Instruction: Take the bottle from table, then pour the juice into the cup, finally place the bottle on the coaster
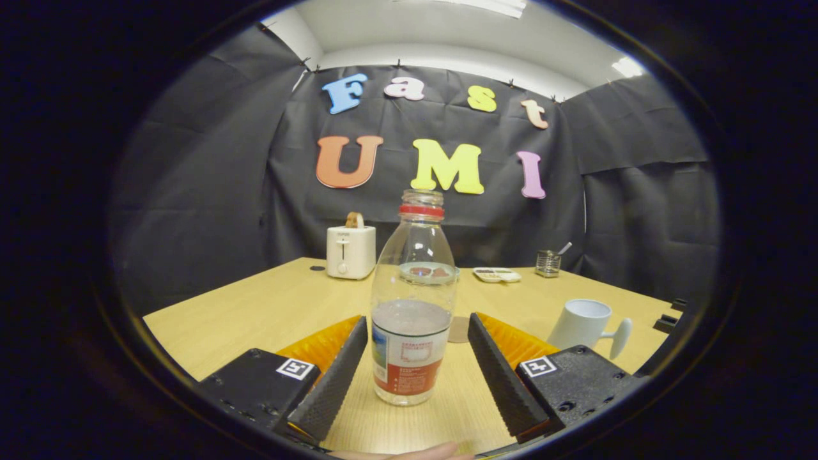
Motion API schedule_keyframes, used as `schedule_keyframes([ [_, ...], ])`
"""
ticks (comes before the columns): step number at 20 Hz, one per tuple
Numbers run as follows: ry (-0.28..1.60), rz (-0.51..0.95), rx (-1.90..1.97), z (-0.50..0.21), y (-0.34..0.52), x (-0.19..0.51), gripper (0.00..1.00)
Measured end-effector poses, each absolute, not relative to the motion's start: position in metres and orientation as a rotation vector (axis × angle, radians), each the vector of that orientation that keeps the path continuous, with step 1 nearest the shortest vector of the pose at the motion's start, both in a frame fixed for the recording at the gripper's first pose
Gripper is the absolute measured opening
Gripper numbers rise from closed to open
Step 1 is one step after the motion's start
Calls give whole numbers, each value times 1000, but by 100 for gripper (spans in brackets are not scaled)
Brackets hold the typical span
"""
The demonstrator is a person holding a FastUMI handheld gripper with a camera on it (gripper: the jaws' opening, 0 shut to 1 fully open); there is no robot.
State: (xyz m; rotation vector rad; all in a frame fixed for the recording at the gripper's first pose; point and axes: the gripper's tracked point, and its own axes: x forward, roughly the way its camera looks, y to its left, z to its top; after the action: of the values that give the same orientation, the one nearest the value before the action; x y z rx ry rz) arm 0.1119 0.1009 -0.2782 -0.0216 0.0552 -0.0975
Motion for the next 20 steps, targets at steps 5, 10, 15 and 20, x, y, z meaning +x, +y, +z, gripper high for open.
schedule_keyframes([
  [5,57,-125,-7,-285,96,125,88],
  [10,47,-141,-13,-260,85,106,79],
  [15,42,-118,53,-227,87,91,79],
  [20,34,-88,140,-197,92,75,79],
])
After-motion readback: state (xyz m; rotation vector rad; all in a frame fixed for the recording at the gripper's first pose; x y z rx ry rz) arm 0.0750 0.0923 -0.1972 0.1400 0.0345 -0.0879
